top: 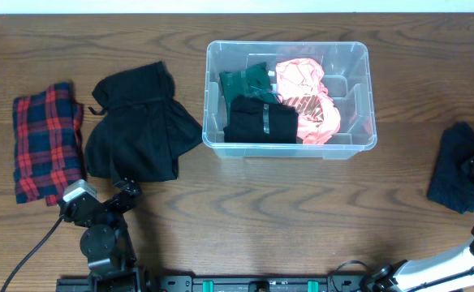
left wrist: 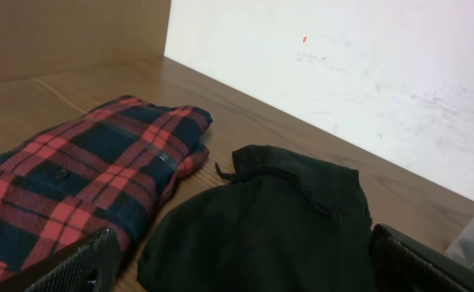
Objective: Pack container
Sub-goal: 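Lower the right gripper onto the navy cloth and grasp it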
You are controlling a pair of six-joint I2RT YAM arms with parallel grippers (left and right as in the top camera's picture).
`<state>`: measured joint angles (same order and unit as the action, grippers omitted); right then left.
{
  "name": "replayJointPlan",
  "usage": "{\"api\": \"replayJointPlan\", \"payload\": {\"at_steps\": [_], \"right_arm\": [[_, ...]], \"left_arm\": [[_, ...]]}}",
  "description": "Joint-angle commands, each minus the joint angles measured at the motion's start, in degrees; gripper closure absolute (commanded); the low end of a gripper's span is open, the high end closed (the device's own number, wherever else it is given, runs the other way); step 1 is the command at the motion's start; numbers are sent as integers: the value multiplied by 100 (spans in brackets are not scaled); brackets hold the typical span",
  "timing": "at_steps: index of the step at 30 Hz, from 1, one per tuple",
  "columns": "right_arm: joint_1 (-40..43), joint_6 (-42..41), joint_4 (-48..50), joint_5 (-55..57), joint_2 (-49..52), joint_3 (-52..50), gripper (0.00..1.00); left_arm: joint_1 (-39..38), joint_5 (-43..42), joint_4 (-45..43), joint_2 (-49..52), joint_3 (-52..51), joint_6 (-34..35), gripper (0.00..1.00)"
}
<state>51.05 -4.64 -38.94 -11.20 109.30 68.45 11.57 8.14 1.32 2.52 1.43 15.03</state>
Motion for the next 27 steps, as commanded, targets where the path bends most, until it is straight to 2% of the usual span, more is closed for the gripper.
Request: {"api": "replayJointPlan", "payload": {"at_steps": [1, 10, 20, 22, 24, 27], "right_arm": [[11, 44, -33, -151, 66, -37, 32], [15, 46, -101, -149, 66, -37, 30], [31, 44, -184, -9, 66, -68, 46], [26, 44, -201, -372, 66, -68, 55], [26, 46, -170, -887, 66, -63, 74], [26, 44, -179, -1154, 66, -20, 92]], "left_arm": [[-9, 155, 208, -2, -116, 2, 2], [-9, 155, 208, -2, -116, 2, 2], [-9, 155, 208, -4, -116, 2, 2], [-9, 155, 208, -2, -116, 2, 2], [-9, 155, 208, -2, -116, 2, 2], [-9, 155, 208, -2, -116, 2, 2]]}}
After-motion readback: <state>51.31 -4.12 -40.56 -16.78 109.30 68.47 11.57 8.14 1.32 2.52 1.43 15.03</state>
